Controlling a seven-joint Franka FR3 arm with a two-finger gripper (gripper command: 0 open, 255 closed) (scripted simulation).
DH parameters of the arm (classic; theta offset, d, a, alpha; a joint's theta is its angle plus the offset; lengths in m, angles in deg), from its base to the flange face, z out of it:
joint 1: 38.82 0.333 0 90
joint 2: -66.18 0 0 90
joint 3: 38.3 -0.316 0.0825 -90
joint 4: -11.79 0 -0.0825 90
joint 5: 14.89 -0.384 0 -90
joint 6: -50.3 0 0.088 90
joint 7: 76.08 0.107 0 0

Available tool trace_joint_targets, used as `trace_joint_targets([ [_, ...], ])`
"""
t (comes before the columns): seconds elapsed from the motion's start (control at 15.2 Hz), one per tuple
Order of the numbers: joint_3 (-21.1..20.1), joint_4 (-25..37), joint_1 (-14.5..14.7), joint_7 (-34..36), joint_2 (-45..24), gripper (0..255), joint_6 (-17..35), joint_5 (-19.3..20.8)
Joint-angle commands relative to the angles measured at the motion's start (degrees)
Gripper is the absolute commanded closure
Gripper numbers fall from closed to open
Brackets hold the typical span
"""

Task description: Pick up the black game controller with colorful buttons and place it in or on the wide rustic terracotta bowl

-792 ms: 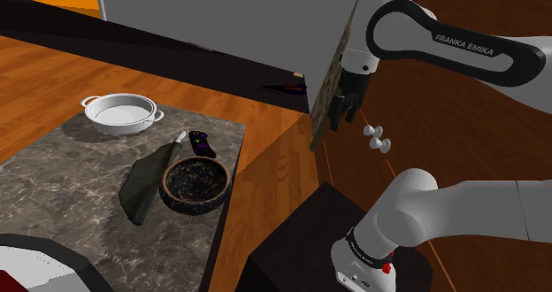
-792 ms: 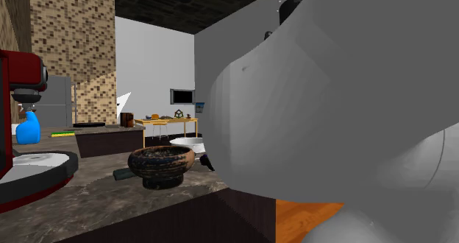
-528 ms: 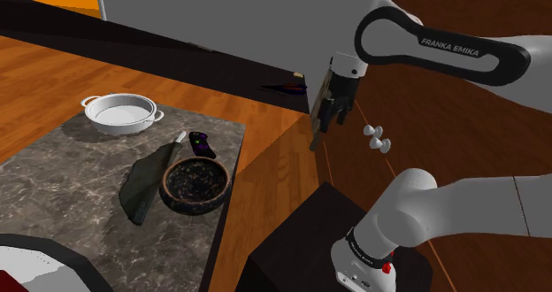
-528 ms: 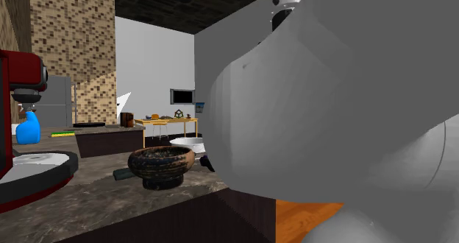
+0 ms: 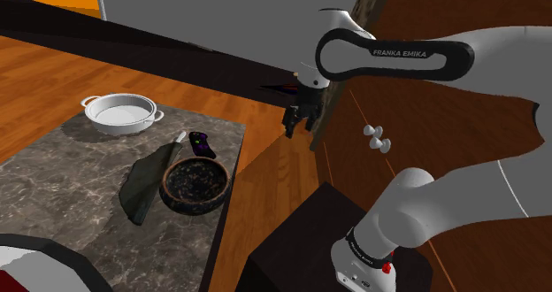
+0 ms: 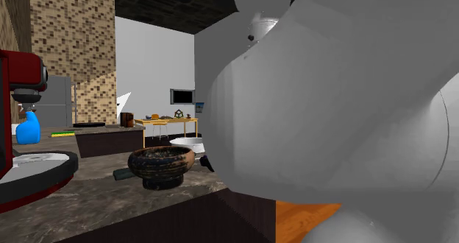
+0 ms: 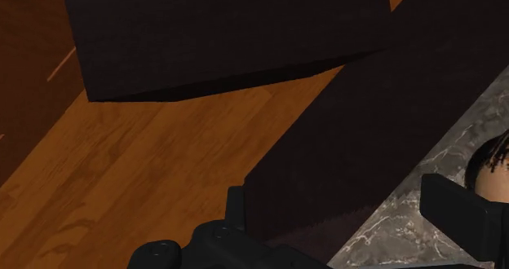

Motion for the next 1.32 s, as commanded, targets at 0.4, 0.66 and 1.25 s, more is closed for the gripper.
trace_joint_targets([
  [0.4, -3.39, 4.35, 1.51, 5.7, -14.72, 0, 14.27, -2.67],
  [0.66, -4.76, 8.44, 2.05, 8.47, -22.62, 0, 20.0, -3.0],
  [1.25, -6.47, 21.95, 3.57, 15.0, -40.75, 0, 28.9, -1.4],
])
